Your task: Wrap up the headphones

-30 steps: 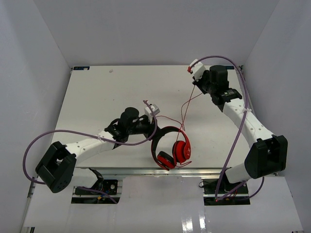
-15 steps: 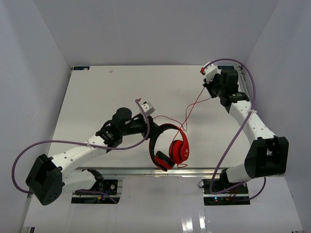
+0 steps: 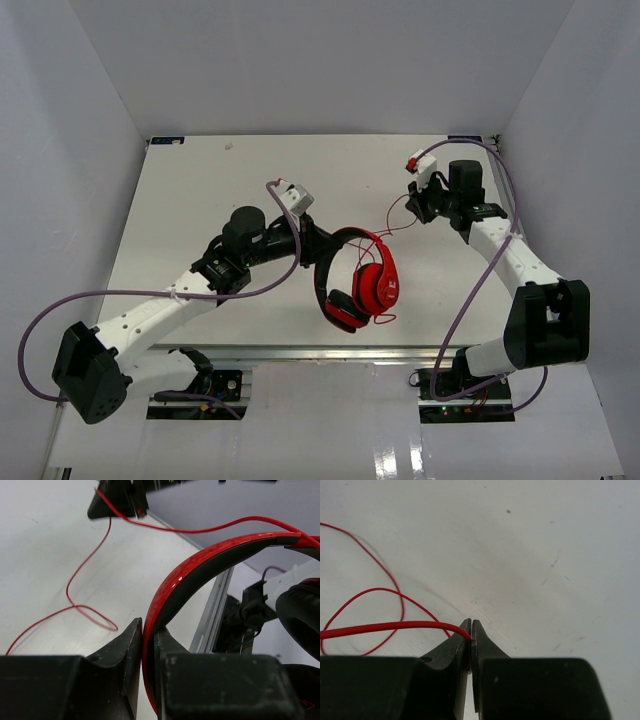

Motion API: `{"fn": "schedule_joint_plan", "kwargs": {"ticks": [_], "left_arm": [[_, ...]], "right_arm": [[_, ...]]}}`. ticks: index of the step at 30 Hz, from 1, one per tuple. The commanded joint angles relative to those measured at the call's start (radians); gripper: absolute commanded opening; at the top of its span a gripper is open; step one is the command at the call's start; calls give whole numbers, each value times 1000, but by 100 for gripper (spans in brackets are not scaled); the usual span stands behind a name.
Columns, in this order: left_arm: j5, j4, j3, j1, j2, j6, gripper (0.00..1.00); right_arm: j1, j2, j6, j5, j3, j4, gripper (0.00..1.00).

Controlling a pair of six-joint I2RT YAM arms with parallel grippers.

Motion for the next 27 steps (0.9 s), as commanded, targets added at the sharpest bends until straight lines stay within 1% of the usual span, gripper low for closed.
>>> {"fn": "schedule_joint_plan", "kwargs": {"ticks": [1,4,6,9,11,13,15,17,20,21,22,23,25,27], "left_arm": [[-85,101,126,-5,-13,-129,0],[-186,107,207,-5,11,-190,0],[-219,106,254,-5,27,-208,0],[-317,93,325,-5,55,-265,0],[-373,75,381,-8,74,-286,0],[-444,56,421,-14,87,-310,0],[-508,45,462,-24,103,-320,0],[-545,28,511,-33,116,-327,0],[-591,3,548,-41,134,-343,0],[-609,-5,561,-42,138,-347,0],[-616,-11,567,-43,138,-365,0],[-625,-11,569,-44,138,-373,0],[-650,-15,575,-47,134,-399,0],[-664,-16,579,-49,129,-412,0]], "right_arm": [[-2,-25,93,-327,-19,50,8],[1,-15,175,-469,-17,96,8],[3,-5,236,-560,-6,130,8],[14,10,361,-680,5,287,8],[33,27,490,-719,9,392,11],[57,44,571,-746,26,518,17],[91,88,646,-755,56,594,24],[135,123,712,-761,84,662,36],[172,175,838,-773,97,814,49],[190,196,900,-778,89,857,56],[206,205,933,-781,84,940,62],[209,218,967,-781,78,997,63],[235,261,1098,-787,61,1180,70],[246,295,1170,-786,55,1263,73]]}}
